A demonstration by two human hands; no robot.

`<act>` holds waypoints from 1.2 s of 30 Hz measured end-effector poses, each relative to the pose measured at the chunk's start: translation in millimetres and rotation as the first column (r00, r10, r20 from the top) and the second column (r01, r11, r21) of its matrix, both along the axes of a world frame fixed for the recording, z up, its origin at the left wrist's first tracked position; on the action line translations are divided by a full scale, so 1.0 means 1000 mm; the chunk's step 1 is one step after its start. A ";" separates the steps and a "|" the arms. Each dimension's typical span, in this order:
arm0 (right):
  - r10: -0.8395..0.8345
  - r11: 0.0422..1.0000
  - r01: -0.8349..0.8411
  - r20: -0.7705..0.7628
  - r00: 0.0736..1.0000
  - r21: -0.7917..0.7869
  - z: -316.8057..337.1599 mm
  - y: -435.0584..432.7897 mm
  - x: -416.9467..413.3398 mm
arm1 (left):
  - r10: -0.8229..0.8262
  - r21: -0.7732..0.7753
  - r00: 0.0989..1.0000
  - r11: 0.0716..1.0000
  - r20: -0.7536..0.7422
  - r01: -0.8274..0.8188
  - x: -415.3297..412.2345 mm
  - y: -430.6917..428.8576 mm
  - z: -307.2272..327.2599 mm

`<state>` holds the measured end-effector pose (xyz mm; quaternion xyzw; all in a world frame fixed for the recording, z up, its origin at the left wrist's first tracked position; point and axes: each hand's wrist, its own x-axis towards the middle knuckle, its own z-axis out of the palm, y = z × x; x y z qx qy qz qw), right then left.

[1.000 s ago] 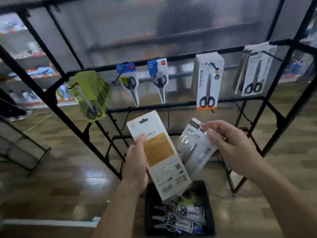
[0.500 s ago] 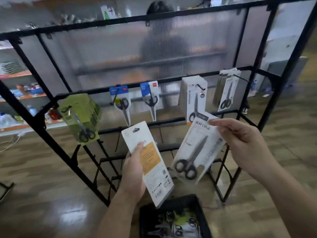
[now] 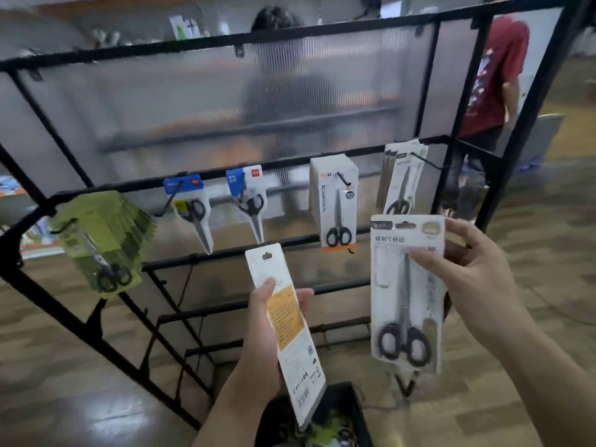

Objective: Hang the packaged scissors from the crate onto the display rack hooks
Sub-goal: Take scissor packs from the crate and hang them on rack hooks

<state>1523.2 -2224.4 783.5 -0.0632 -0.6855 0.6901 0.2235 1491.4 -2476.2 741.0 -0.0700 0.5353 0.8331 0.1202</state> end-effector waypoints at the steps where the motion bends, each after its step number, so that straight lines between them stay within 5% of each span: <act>1: 0.011 1.000 -0.011 0.008 1.000 -0.001 -0.001 0.010 -0.009 | 0.019 -0.034 1.000 0.999 -0.009 -0.019 -0.004 0.010 0.000; 5: 0.071 0.994 -0.070 0.018 0.997 -0.083 -0.018 0.041 -0.033 | 0.151 -0.088 0.989 0.985 -0.010 -0.151 -0.024 0.055 -0.004; 9: 0.173 0.976 -0.163 0.058 0.983 -0.146 -0.026 0.066 -0.046 | 0.190 -0.345 0.956 0.902 -0.225 -0.261 -0.034 0.086 -0.013; 14: 0.244 0.947 -0.232 0.030 0.969 -0.223 -0.022 0.087 -0.058 | 0.185 -0.362 0.924 0.880 -0.335 -0.307 -0.038 0.095 -0.001; 24: 0.053 0.978 -0.049 0.010 0.999 -0.203 -0.003 0.067 -0.048 | -0.025 -0.345 0.932 0.932 -0.361 -0.108 -0.057 0.080 0.034; 36: -0.136 0.971 0.144 0.052 0.989 -0.193 -0.023 0.073 -0.033 | -0.153 -0.325 0.935 0.945 -0.320 0.044 -0.091 0.098 0.004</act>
